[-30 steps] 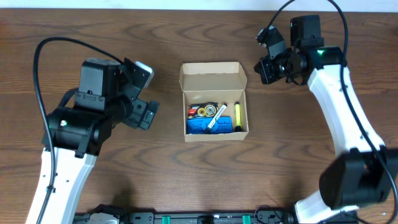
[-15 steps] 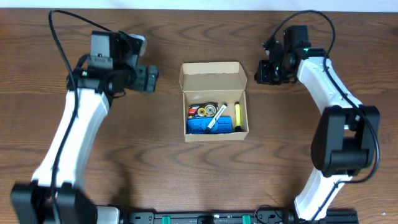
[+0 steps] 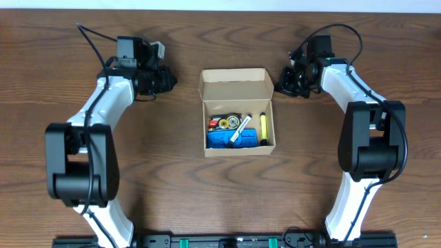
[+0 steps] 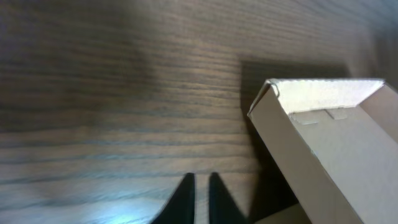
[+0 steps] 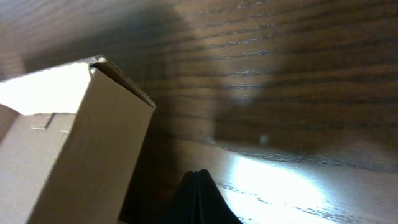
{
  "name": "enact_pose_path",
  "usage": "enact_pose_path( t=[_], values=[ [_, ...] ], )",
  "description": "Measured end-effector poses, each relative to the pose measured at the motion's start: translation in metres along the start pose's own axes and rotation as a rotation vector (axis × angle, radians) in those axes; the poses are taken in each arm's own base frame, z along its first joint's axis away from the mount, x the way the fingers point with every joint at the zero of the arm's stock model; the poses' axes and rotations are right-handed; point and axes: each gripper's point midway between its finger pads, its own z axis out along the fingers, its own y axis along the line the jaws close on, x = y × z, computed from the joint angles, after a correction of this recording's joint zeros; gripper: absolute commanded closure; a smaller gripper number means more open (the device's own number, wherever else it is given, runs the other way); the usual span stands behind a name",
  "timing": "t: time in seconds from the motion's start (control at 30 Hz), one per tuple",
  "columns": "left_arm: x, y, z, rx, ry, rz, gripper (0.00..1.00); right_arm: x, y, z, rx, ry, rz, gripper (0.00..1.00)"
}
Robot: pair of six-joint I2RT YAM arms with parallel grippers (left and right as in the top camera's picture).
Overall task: Pack container
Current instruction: 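Push the lid flaps upward with both grippers toward closing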
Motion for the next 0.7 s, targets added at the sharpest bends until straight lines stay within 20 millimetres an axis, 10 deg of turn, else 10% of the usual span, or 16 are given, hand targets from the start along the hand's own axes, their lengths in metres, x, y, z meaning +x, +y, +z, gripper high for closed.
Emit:
enact_pose_path(
  t=[0.7],
  values=[
    [0.027,-0.047,0.035,0.311,0.149,-0.181,0.94,0.002,0.038,0.024,-0.154,0.023,0.063,0.99]
  ],
)
